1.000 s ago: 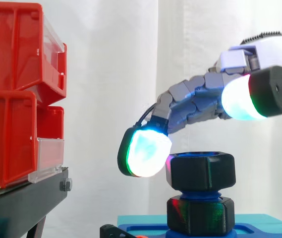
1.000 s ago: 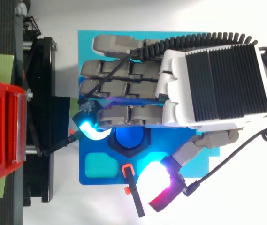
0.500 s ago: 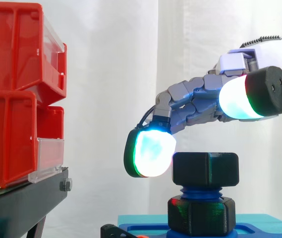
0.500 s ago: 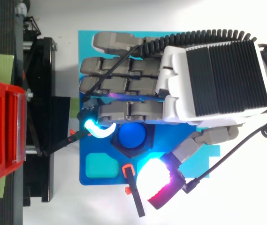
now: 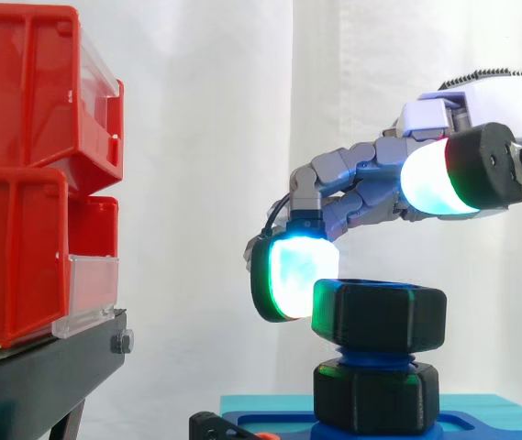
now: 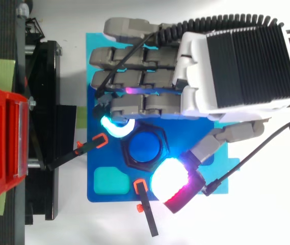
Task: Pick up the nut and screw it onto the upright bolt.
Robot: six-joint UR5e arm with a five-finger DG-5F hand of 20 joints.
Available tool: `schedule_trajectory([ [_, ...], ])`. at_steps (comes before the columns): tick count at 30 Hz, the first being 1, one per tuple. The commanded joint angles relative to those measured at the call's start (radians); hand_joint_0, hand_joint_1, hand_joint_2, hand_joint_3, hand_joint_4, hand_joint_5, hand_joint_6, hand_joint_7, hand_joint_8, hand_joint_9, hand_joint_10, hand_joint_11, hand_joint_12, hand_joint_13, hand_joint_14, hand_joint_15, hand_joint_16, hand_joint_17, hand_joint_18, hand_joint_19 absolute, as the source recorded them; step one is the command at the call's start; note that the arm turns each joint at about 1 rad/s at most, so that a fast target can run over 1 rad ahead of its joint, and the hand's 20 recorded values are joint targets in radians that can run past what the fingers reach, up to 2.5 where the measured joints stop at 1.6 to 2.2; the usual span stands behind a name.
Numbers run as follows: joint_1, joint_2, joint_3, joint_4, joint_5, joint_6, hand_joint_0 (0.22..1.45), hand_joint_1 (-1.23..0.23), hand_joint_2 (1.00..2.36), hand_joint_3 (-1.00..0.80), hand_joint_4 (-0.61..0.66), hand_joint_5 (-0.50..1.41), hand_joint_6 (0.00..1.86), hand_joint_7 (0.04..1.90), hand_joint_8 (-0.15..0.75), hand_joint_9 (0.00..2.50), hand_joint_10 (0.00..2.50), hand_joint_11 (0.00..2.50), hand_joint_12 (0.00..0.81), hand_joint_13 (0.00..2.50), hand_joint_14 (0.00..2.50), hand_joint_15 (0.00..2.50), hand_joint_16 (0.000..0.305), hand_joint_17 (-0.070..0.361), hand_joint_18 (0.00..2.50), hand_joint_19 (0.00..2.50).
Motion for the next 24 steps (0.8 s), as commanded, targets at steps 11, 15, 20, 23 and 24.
schedule_trajectory([
  [11,-0.026,0.0,0.026,-0.036,-0.023,-0.009,0.49,-0.22,1.0,-0.5,0.22,-0.08,0.57,1.28,0.298,0.56,0.0,0.0,0.316,0.23,0.0,0.0,0.036,0.081,0.0,0.0],
  [15,-0.029,0.002,0.029,-0.037,-0.023,-0.009,0.49,-0.23,1.0,-0.5,0.23,-0.05,0.59,1.25,0.297,0.61,0.0,0.0,0.314,0.27,0.0,0.0,0.035,0.078,0.0,0.0],
  [20,-0.037,0.0,0.049,-0.066,-0.036,-0.009,0.5,-0.24,1.0,-0.5,0.22,-0.03,0.59,1.24,0.299,0.69,0.0,0.0,0.302,0.3,0.0,0.0,0.033,0.074,0.0,0.0],
  [23,-0.04,0.0,0.068,-0.091,-0.04,-0.01,0.5,-0.24,1.0,-0.5,0.21,-0.02,0.59,1.25,0.296,0.73,0.0,0.0,0.299,0.32,0.0,0.0,0.032,0.071,0.0,0.0],
  [24,-0.04,0.0,0.072,-0.097,-0.042,-0.01,0.5,-0.24,1.0,-0.5,0.21,-0.02,0.59,1.25,0.299,0.74,0.0,0.0,0.299,0.32,0.0,0.0,0.031,0.071,0.0,0.0],
])
